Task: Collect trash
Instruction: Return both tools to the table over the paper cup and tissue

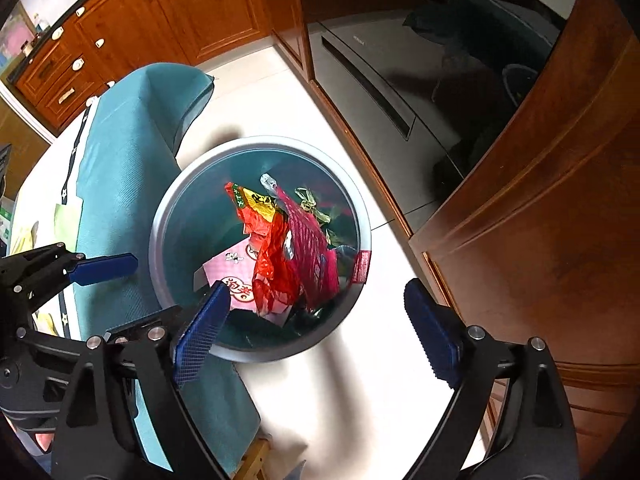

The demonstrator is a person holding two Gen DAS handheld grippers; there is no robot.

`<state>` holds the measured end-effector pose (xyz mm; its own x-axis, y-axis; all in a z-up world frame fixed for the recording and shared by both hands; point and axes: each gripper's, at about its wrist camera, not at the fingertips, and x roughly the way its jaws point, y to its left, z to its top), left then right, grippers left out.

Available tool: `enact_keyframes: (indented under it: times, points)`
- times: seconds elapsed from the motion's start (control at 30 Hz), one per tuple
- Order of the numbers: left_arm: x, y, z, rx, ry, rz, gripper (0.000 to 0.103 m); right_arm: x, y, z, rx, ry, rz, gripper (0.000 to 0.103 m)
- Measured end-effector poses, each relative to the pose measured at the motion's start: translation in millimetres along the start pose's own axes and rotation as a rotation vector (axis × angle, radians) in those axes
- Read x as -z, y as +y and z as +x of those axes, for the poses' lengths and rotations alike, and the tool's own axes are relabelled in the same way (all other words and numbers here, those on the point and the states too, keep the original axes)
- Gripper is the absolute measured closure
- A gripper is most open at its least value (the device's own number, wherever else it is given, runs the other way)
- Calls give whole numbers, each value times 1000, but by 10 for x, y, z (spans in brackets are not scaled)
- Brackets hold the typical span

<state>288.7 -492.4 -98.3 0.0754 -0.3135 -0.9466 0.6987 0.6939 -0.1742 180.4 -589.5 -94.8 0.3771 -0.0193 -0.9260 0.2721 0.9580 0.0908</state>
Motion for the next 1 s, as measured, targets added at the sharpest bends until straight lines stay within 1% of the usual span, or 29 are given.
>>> enact_keyframes:
  times: [0.1, 0.27, 0.4, 0.5, 0.67, 0.87, 1.0]
  points:
    - [57, -10, -102, 14, -19, 3, 35, 43, 9, -126, 10, -10, 7, 18]
    - [225, -19, -371, 24, -72, 22, 32, 141, 68, -380, 16, -52, 26, 16]
    - [465, 59, -649, 17, -113, 32, 27, 232, 215, -537, 12, -76, 33, 16]
    - [632, 135, -843, 8, -140, 40, 26, 297, 396, -634, -3, -86, 27, 16]
    - [943, 389, -1212, -10, -204, 19, 22, 395, 722, -808, -21, -97, 7, 16]
    - [1326, 830, -1611, -27, -269, -39, 16, 510, 1287, -1042, -48, -112, -58, 16]
    - [1675, 1179, -1873, -66, -319, -83, 9, 617, 1662, -1114, -66, -109, -108, 16]
